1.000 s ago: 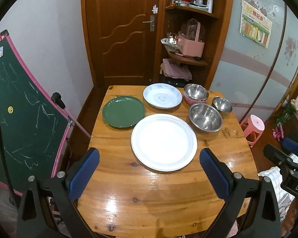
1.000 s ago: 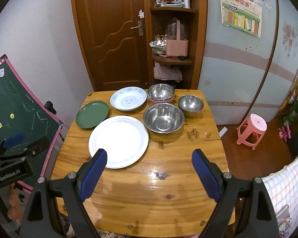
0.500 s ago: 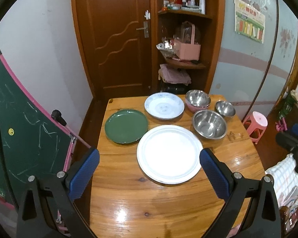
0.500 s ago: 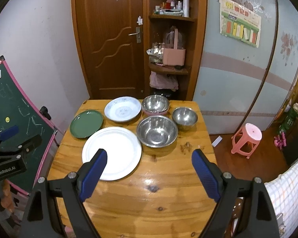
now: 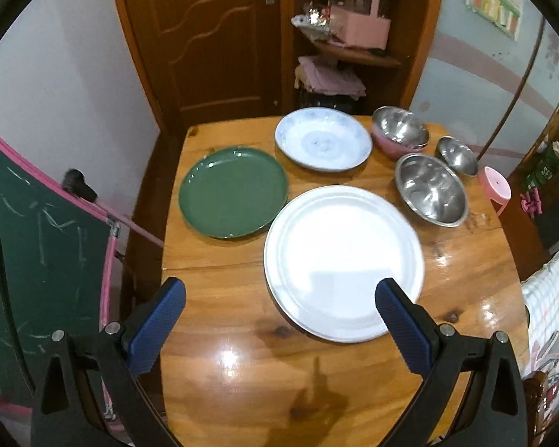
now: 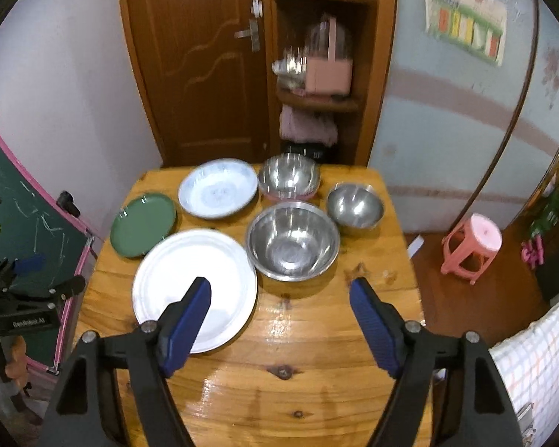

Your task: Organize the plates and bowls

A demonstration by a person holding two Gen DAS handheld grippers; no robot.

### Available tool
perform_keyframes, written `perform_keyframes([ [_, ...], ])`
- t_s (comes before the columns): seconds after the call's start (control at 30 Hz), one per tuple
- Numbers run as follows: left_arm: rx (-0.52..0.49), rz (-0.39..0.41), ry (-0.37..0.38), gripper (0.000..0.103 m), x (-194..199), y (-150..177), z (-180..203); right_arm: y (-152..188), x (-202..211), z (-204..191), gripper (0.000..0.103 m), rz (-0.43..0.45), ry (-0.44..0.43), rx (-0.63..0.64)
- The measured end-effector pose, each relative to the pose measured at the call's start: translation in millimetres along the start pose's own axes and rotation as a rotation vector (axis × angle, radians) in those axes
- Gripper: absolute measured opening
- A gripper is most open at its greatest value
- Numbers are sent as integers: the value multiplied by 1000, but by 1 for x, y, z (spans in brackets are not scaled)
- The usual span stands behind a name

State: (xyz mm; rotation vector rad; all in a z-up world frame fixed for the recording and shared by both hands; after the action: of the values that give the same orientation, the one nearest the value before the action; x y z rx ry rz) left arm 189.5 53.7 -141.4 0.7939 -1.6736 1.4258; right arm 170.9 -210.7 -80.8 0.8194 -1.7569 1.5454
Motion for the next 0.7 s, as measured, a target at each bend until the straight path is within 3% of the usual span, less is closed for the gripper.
perform_keyframes([
  [0.2, 37, -91, 1, 100, -75, 4, -26, 25, -76, 3, 63, -180, -19, -32],
  [0.33, 100, -172, 63, 98, -121, 16, -37, 42, -116, -2, 58, -268, -19, -35],
  [0.7, 214, -294, 210, 73, -176, 34, -40, 69, -192, -16, 56, -455, -70, -99],
])
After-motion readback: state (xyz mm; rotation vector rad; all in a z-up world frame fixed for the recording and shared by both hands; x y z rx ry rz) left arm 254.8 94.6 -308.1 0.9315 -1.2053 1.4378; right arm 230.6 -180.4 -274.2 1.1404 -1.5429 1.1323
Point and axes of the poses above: each gripper's, at about its wrist camera, not at the fingertips, and x roughly against the way its jaws point, z to its right, y to its underside, the point moved 9 cm from there along -x, roughly the way its jaws point, and after that the axes turned 8 degrees about -x, right-handed, at the moved point
